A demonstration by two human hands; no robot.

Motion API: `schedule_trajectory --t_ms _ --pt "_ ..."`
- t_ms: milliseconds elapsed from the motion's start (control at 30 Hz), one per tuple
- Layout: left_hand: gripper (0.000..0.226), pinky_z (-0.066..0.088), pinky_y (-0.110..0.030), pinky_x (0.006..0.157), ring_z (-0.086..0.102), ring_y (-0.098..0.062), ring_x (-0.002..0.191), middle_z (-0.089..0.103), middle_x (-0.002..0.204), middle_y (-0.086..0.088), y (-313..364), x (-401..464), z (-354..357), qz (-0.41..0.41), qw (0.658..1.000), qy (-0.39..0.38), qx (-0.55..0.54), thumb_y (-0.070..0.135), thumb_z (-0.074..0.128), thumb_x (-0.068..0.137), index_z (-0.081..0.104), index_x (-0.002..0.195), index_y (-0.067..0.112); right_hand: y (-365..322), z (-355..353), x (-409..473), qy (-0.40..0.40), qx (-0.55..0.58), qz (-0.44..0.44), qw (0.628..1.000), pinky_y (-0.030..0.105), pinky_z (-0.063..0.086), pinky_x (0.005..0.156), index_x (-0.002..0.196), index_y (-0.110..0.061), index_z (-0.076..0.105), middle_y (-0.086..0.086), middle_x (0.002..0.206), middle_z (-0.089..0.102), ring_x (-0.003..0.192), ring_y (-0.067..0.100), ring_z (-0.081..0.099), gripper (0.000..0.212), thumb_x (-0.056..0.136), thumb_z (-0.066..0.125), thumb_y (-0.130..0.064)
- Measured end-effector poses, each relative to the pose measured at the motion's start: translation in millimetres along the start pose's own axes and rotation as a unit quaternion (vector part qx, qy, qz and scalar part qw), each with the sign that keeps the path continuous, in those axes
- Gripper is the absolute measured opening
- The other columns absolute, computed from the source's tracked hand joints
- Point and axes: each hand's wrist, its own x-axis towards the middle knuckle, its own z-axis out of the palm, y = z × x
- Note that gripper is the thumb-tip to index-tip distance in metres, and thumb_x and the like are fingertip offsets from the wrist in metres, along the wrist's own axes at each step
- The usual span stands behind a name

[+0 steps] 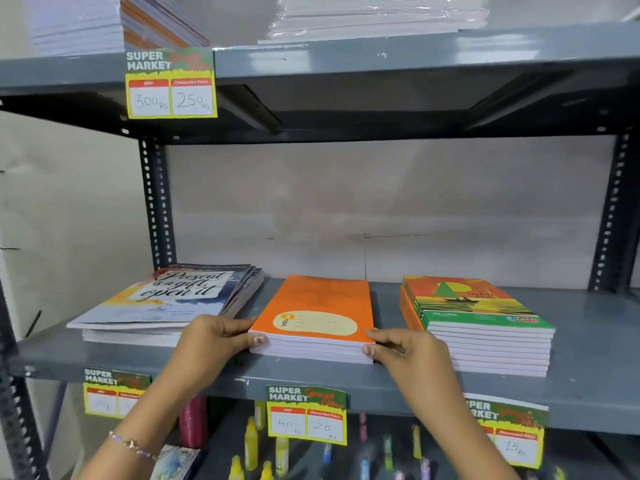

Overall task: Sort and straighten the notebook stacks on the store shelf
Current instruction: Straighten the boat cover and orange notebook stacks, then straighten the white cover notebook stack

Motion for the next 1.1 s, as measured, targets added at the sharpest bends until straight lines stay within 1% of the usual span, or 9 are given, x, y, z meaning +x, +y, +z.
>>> schedule_trajectory --t_ms 133,267,400,533,667,767,933,1033,1100 --pt "0.024 0.042 0.002 0.051 0.063 0.019 0.064 0.073 0.067 0.029 -0.3 4.0 -2.6 -0.021 0.999 -0.015 -0.030 0.022 0.084 0.071 0.077 0.093 0.026 0.0 -0.7 1.5 -0.007 0.019 0.012 1.000 -0.009 0.041 0.068 0.104 -0.020 0.078 -0.002 0.103 0.079 0.083 -0.005 0.068 0.025 0.079 0.081 -0.018" --pt "0.025 0.043 0.001 0.051 0.066 0.015 0.065 0.076 0.071 0.024 -0.1 4.2 -4.2 -0.032 0.998 -0.024 -0.053 0.022 0.084 0.070 0.078 0.094 0.025 -2.7 -1.2 -0.5 -0.011 0.018 0.009 1.000 -0.010 0.040 0.065 0.104 -0.018 0.078 -0.003 0.104 0.078 0.071 -0.022 0.062 0.026 0.079 0.081 -0.017" --pt "0.034 0.043 0.003 0.054 0.064 0.019 0.065 0.073 0.065 0.026 3.4 -2.0 -3.6 -0.018 0.999 -0.010 -0.033 0.022 0.084 0.071 0.076 0.104 0.021 -10.8 -3.1 -5.8 -0.017 -0.001 0.009 1.000 -0.008 0.041 0.070 0.108 -0.019 0.077 -0.003 0.108 0.076 0.087 -0.006 0.067 0.027 0.082 0.079 -0.021" --pt "0.030 0.055 -0.010 0.066 0.071 0.007 0.071 0.079 0.077 0.014 -1.5 -18.7 -24.5 0.002 0.994 0.090 -0.067 0.035 0.085 0.064 0.079 0.092 0.026 -27.7 11.6 -25.3 0.069 -0.039 -0.091 0.993 0.025 0.049 0.101 0.111 -0.029 0.075 -0.010 0.132 0.062 0.123 0.007 0.059 0.025 0.087 0.073 -0.023" --pt "0.019 0.051 -0.007 0.065 0.070 0.002 0.070 0.077 0.072 0.013 -31.3 -30.7 -92.3 0.011 0.957 0.290 -0.017 0.040 0.080 0.069 0.076 0.079 0.025 -68.2 57.8 -35.2 0.024 0.042 -0.183 0.982 0.008 0.044 0.096 0.108 -0.048 0.066 -0.036 0.119 0.061 0.118 -0.018 0.052 0.030 0.086 0.072 -0.029" --pt "0.027 0.053 -0.033 0.073 0.067 -0.016 0.084 0.072 0.090 0.004 -59.0 -32.3 -142.7 -0.015 0.948 0.297 0.117 0.033 0.079 0.076 0.074 0.100 0.021 -94.9 104.6 -26.0 -0.084 0.046 -0.165 0.982 0.007 0.045 0.090 0.108 -0.054 0.058 -0.047 0.093 0.062 0.104 -0.018 0.058 0.031 0.089 0.068 -0.032" --pt "0.030 0.055 -0.031 0.072 0.072 -0.023 0.085 0.078 0.087 -0.013 -94.6 -14.7 -169.5 -0.057 0.959 0.244 0.129 0.023 0.082 0.075 0.078 0.101 0.010 -125.3 176.1 3.0 -0.149 -0.059 -0.200 0.967 0.029 0.044 0.105 0.129 -0.016 0.063 0.004 0.135 0.064 0.124 0.020 0.058 0.034 0.096 0.058 -0.022" --pt "0.022 0.047 -0.014 0.059 0.069 -0.019 0.079 0.078 0.086 -0.008 -106.5 -2.1 -175.4 -0.044 0.954 0.267 0.125 0.021 0.082 0.074 0.080 0.093 0.010 -136.5 194.0 14.9 -0.164 -0.133 -0.194 0.958 0.041 0.051 0.094 0.119 -0.009 0.068 0.016 0.121 0.070 0.113 0.034 0.063 0.027 0.098 0.052 -0.018" --pt "0.018 0.047 -0.018 0.064 0.068 -0.016 0.081 0.077 0.088 -0.004 -111.9 6.6 -178.1 -0.049 0.959 0.258 0.107 0.021 0.080 0.076 0.080 0.092 0.014 -138.1 198.6 19.7 -0.155 -0.161 -0.204 0.953 0.038 0.054 0.083 0.110 -0.011 0.071 0.015 0.109 0.074 0.104 0.034 0.065 0.024 0.098 0.052 -0.021"
